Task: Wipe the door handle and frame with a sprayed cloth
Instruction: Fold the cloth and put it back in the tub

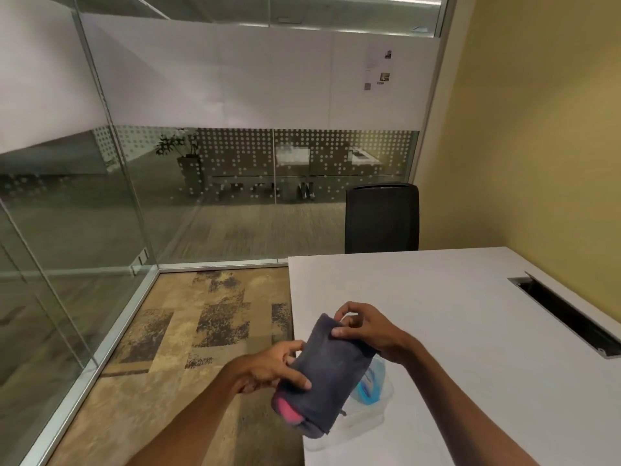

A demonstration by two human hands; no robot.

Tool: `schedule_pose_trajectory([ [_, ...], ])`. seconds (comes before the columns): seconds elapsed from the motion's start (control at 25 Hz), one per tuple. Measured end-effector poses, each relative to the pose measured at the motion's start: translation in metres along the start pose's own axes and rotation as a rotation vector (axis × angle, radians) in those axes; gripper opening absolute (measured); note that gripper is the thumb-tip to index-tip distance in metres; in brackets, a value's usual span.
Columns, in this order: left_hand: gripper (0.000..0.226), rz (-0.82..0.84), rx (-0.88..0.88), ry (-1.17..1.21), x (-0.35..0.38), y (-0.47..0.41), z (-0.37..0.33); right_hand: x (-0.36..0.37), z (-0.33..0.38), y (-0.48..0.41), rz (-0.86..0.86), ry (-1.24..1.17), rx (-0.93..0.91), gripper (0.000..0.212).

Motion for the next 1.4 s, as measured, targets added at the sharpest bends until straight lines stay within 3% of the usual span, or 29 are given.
schedule_pose_trajectory([
  [0.2,0.067,-0.133,0.049,0.109,0.015,-0.028,-0.009,-0.017,0.001,-0.025,0.086,-0.093,-0.030,0.040],
  [0.28,0.078,-0.211,0.107,0.193,0.019,-0.034,-0.006,-0.020,-0.009,-0.029,0.156,-0.315,0.001,0.059],
  [0.4,0.089,-0.345,0.209,0.407,0.027,-0.047,0.010,-0.012,-0.044,-0.028,0.277,-0.778,0.222,0.094],
  [0.48,0.092,-0.465,0.231,0.458,0.035,-0.057,0.019,-0.002,-0.069,-0.022,0.330,-0.959,0.239,0.091],
  [0.56,0.088,-0.611,0.194,0.416,0.041,-0.068,0.030,0.001,-0.085,-0.019,0.297,-0.804,0.222,0.073],
  [0.68,0.064,-0.792,0.118,0.378,0.048,-0.087,0.050,0.002,-0.106,-0.018,0.195,-0.446,0.252,0.077],
  [0.8,0.054,-0.792,0.052,0.372,0.051,-0.100,0.067,0.004,-0.123,-0.019,0.152,-0.397,0.270,0.057],
  [0.92,0.070,-0.759,-0.005,0.280,0.049,-0.104,0.072,0.003,-0.138,-0.022,0.053,-0.314,0.318,0.041],
  [1.04,0.111,-0.682,-0.030,0.142,0.047,-0.110,0.072,0.003,-0.144,-0.029,0.016,-0.228,0.414,0.025],
  [1.4,0.109,-0.725,-0.259,-0.137,0.041,-0.144,0.086,0.012,-0.167,-0.062,0.039,-0.026,0.578,0.036],
])
Point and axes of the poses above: each hand's wrist, its own y-axis away from the middle knuckle, its own x-axis out of the palm, z = x × y, the point moved 1 cm from there along -y, towards the middle knuckle, and after that the axes turned 8 degrees about z, right-handed, at the moved point
